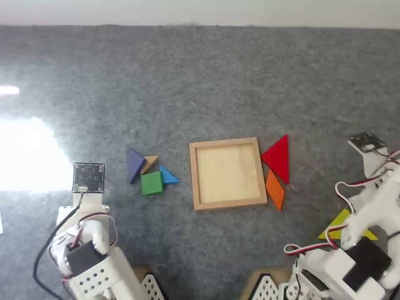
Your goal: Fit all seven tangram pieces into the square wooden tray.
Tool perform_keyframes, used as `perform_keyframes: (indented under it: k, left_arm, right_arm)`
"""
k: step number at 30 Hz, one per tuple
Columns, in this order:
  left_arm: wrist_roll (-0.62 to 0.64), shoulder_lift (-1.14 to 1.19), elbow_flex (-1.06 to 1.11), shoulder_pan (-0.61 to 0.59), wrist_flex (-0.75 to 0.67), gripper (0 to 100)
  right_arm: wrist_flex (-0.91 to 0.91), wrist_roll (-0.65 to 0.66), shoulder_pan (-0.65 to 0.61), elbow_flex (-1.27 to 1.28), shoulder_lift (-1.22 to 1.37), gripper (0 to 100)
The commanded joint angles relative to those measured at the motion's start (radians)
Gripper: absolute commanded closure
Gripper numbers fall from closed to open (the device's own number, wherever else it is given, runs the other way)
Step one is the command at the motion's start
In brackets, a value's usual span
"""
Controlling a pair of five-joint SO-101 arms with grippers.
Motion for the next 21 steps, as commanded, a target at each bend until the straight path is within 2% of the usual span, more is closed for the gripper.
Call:
perform_keyframes:
  k: [1,4,10,13,17,21]
  left_arm:
    - [0.009,0.002,-0.007,0.008,0.008,99]
    - [0.009,0.002,-0.007,0.008,0.008,99]
    - [0.009,0.002,-0.007,0.008,0.008,99]
    - [0.009,0.002,-0.007,0.008,0.008,99]
    - [0.009,0.002,-0.007,0.008,0.008,99]
    - [0.009,0.002,-0.007,0.008,0.008,99]
  right_arm:
    - [0.022,0.02,0.044,0.025,-0.016,96.7]
    - [0.007,0.098,0.047,0.069,-0.016,91.2]
    - [-0.022,0.548,-0.021,0.106,-0.016,72.3]
    - [-0.027,0.571,-0.074,0.104,-0.018,67.0]
    - [-0.054,0.623,-0.104,0.091,-0.047,65.8]
    - [-0.015,0.832,-0.108,0.169,-0.157,65.8]
